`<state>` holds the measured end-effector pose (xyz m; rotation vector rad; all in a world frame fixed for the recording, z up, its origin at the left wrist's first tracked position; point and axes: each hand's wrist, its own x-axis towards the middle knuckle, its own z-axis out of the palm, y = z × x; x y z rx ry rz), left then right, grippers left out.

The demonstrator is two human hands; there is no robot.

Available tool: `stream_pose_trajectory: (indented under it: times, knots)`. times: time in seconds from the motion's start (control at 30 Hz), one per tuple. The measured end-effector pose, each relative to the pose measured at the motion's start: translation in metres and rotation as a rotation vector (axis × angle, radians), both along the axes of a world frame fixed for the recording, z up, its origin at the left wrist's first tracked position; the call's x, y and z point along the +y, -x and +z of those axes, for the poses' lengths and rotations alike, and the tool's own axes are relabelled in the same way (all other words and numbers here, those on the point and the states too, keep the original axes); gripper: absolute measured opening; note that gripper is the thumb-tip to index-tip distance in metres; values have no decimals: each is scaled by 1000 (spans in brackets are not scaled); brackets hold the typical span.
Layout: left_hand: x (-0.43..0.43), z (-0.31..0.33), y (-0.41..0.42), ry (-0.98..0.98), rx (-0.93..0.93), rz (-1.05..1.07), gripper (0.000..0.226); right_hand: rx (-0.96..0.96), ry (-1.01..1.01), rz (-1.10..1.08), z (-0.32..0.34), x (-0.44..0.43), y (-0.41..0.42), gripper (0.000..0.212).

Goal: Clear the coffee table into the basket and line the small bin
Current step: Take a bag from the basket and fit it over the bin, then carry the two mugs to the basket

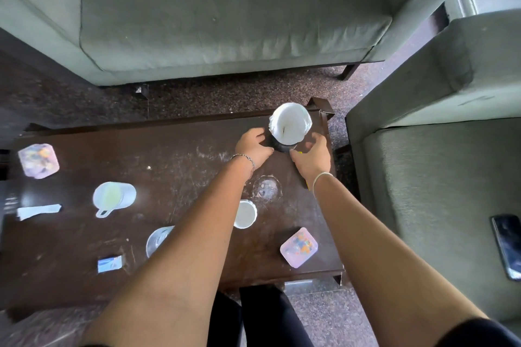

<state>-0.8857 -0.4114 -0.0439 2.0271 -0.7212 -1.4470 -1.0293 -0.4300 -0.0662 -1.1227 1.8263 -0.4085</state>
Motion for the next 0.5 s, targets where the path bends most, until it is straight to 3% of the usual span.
stream_pose_trajectory:
  times: [0.5]
  knots:
    - [142,61,-76,130,-94,-23,46,-37,92,148,48,128,-83,49]
